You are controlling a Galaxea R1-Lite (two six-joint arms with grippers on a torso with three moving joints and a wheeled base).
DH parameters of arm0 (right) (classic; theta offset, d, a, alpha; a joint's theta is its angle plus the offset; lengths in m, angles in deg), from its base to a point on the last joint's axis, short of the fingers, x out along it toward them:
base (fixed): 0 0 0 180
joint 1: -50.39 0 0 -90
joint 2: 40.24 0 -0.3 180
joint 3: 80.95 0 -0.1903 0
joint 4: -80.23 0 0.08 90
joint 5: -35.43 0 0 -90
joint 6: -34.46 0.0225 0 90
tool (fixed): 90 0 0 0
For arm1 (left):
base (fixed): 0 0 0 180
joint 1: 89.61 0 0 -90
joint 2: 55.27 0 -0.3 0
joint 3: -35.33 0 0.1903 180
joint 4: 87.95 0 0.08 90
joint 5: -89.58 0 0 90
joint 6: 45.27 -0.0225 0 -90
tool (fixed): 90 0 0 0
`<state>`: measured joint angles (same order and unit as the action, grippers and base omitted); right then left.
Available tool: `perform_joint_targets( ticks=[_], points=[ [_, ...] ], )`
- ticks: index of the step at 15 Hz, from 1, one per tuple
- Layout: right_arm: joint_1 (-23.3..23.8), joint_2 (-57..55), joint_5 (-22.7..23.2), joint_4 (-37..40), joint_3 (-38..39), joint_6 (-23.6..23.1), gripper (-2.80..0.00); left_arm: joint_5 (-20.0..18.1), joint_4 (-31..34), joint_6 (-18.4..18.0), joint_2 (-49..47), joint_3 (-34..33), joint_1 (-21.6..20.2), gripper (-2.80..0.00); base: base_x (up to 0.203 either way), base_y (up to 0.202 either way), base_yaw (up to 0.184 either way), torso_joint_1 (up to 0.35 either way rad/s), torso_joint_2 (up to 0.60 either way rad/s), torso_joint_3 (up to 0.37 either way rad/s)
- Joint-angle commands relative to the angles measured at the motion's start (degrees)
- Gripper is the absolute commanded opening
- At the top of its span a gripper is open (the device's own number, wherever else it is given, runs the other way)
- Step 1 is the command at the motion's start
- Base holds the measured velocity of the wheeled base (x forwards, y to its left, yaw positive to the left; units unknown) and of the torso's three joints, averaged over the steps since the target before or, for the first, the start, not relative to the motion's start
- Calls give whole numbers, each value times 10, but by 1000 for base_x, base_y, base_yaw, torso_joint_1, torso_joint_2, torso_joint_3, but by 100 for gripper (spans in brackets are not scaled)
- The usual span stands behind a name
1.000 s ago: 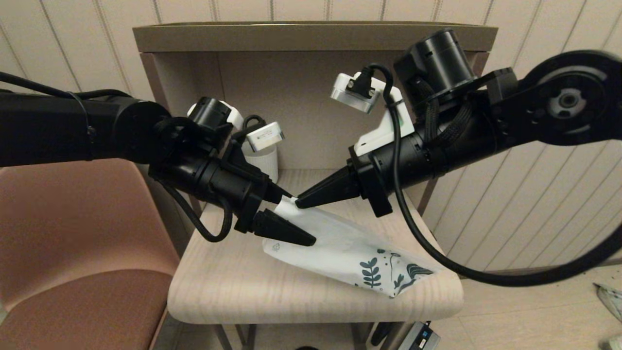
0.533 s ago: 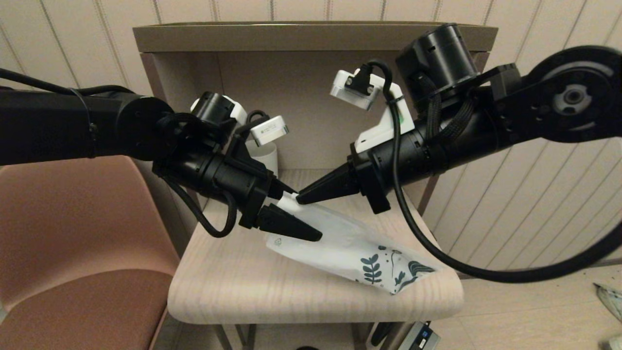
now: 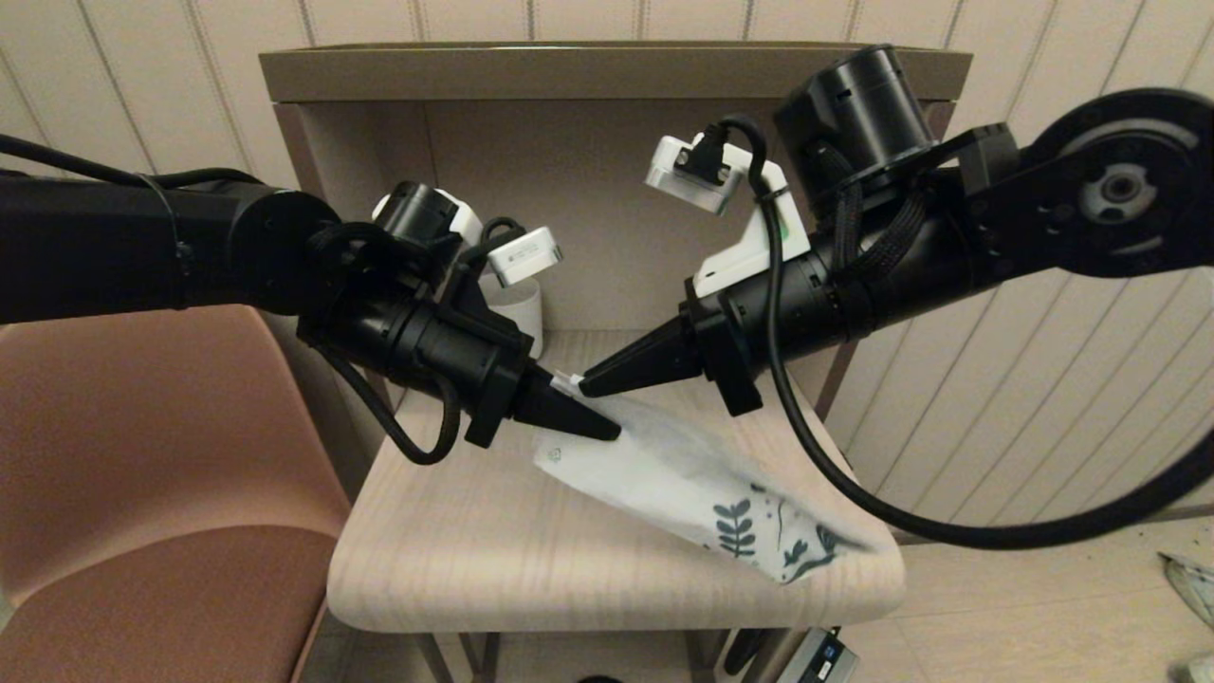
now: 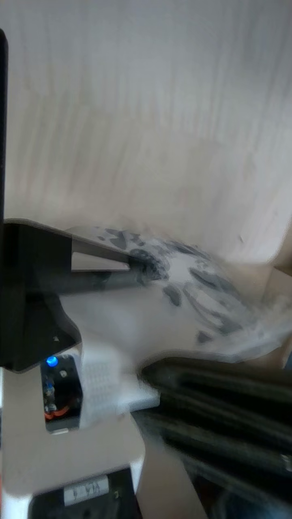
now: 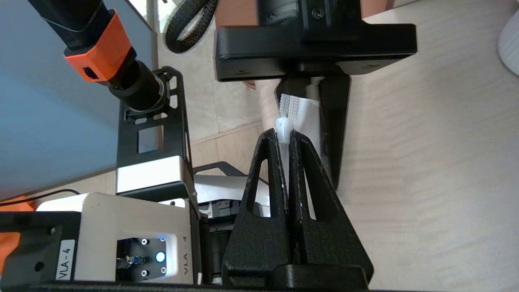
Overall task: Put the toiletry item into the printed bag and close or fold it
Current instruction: Hand it to the other hand, then close the strorage bag and place it on the desk
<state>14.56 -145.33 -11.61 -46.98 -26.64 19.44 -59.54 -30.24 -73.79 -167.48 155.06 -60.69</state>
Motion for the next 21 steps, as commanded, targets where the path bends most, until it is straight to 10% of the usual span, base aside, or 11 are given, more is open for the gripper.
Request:
perform_joint_targets(
  ticks=[1,21],
  points=[
    [0,0,3,1,0,-1,-280,-6,1,-2,1,-2,0,-280,0,0,0,0,0,0],
    [0,0,-28,-1,18,-4,-280,-36,-57,-9,57,-94,-14,-280,0,0,0,0,0,0]
  ],
)
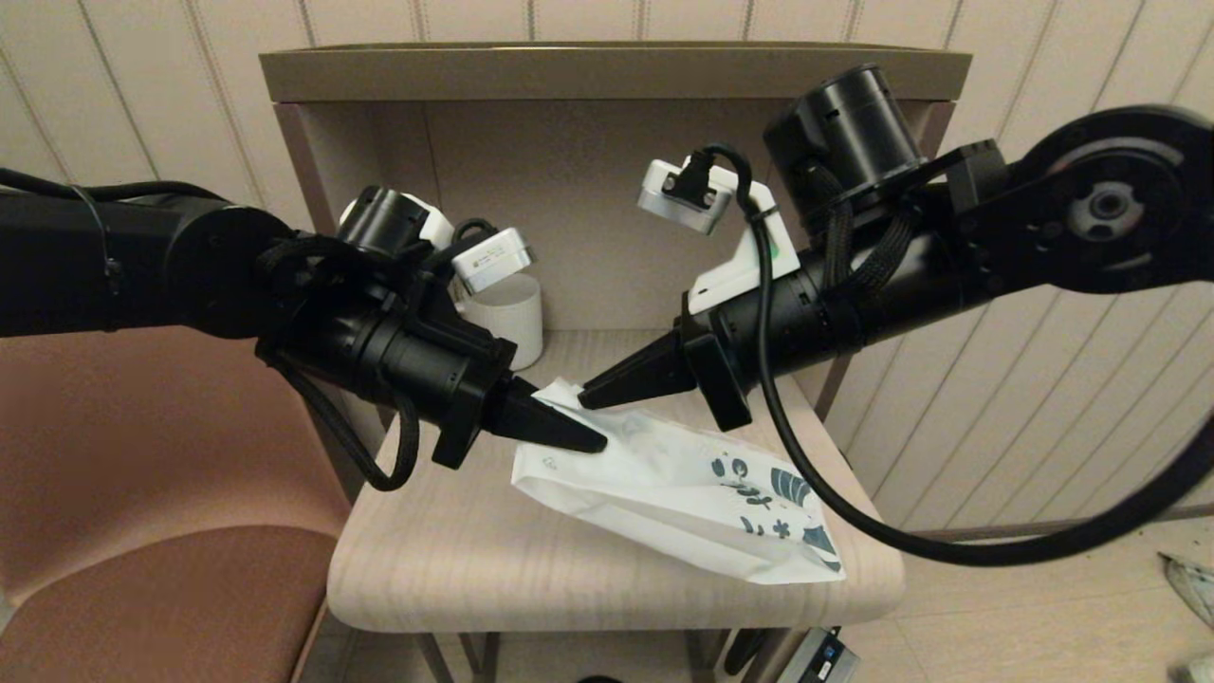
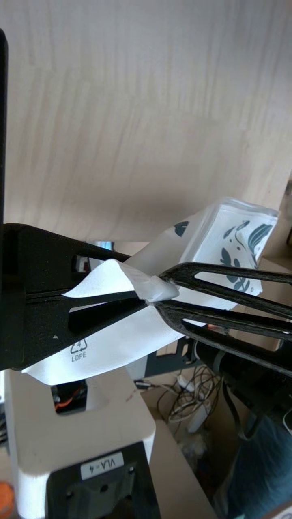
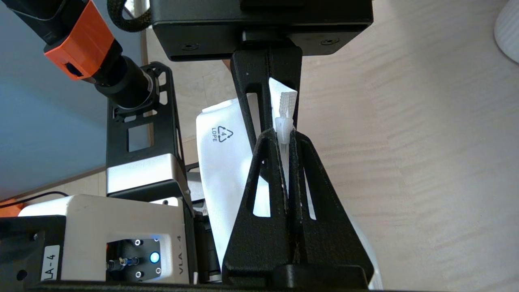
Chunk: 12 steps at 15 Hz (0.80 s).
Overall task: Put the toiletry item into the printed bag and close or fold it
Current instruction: Close the strorage bag and place it on the desk
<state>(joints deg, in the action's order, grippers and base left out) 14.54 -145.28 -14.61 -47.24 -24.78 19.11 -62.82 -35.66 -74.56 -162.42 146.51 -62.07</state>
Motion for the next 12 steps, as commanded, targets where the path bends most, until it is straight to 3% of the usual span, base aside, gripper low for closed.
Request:
perform_joint_targets(
  ticks=[1,5,12],
  points=[
    [0,-1,2,-1,0,-1,-280,-6,-7,-2,10,-12,0,-280,0,0,0,0,0,0],
    [0,-2,3,-8,2,2,-280,-28,-14,-1,30,-14,1,-280,0,0,0,0,0,0],
    [0,-2,3,-17,-2,3,-280,-33,-30,-1,39,-24,3,-280,0,0,0,0,0,0]
  ],
)
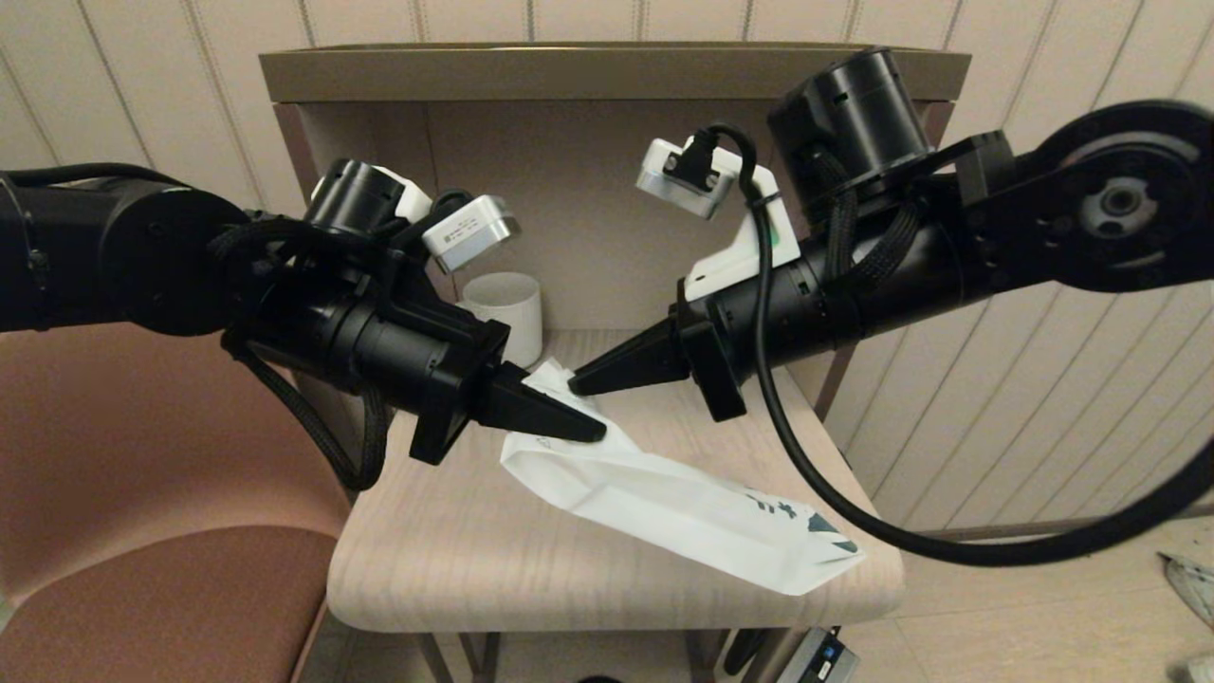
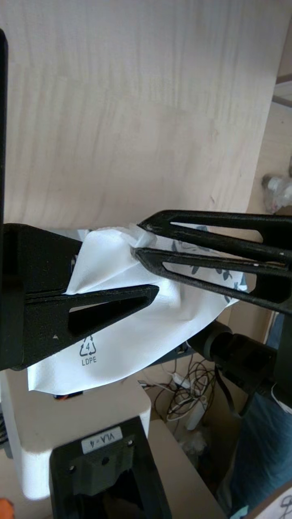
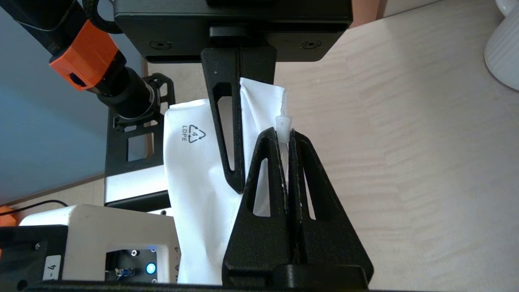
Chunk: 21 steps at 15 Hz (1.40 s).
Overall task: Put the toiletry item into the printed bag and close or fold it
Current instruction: Close the strorage bag and place it on the desk
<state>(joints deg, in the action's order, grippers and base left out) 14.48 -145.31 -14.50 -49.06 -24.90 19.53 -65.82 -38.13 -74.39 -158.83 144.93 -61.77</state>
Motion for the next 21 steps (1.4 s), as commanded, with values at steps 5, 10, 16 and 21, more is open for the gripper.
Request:
perform_joint_targets(
  ticks=[5,10,16,21],
  points=[
    [1,-2,2,1,0,-1,-280,-3,-42,-3,-4,-44,2,-280,0,0,0,0,0,0],
    [1,2,-1,-33,22,-5,0,-1,-42,-4,-2,-42,6,-280,0,0,0,0,0,0],
    [19,13,1,-34,24,-1,0,-3,-59,-5,3,-65,7,-280,0,0,0,0,0,0],
    [64,80,3,-34,35,0,0,-12,-346,-20,5,-202,7,-280,0,0,0,0,0,0]
  ],
)
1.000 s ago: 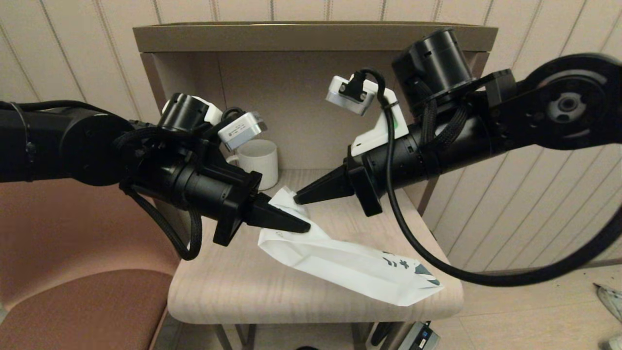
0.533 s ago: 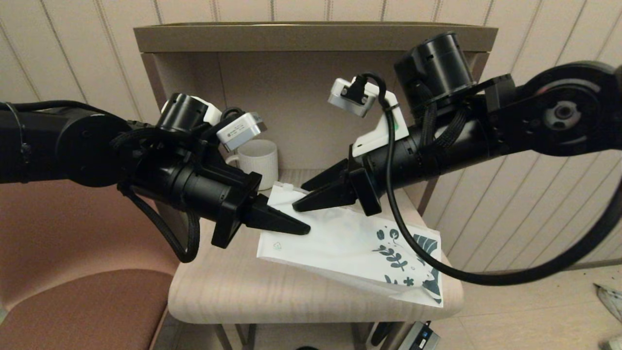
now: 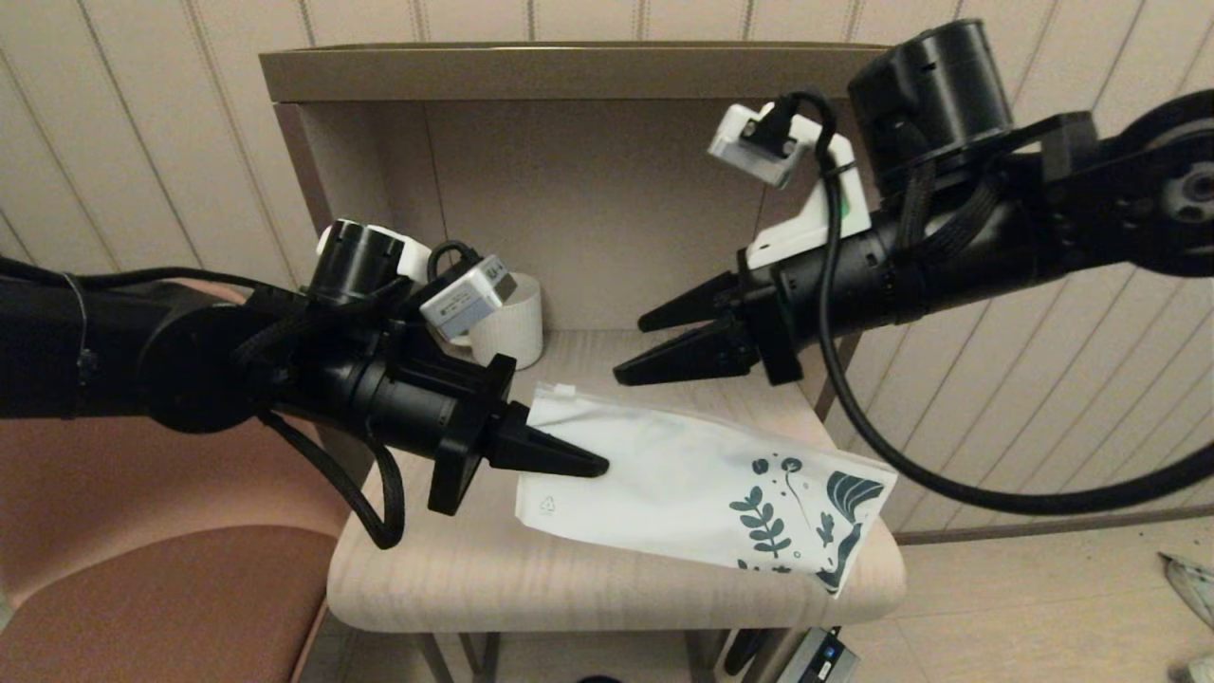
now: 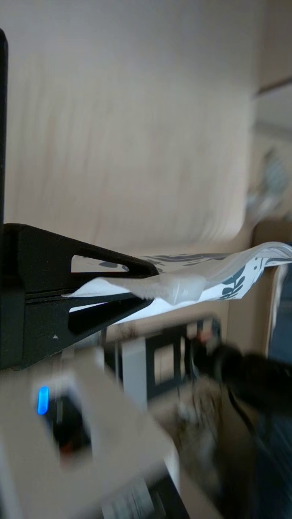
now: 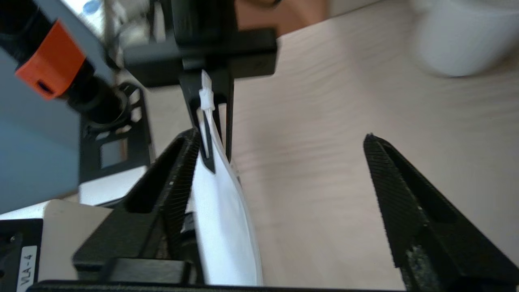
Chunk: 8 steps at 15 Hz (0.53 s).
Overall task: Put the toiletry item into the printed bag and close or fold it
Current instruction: Close the strorage bag and place it on the desk
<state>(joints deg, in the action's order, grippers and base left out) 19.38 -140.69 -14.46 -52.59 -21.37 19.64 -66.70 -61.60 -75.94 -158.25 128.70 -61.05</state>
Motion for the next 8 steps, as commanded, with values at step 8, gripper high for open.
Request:
perform_joint_targets(
  ticks=[8],
  points=[
    [34,54,9,-89,71,0,0,67,115,-98,20,60,27,-280,0,0,0,0,0,0]
  ],
)
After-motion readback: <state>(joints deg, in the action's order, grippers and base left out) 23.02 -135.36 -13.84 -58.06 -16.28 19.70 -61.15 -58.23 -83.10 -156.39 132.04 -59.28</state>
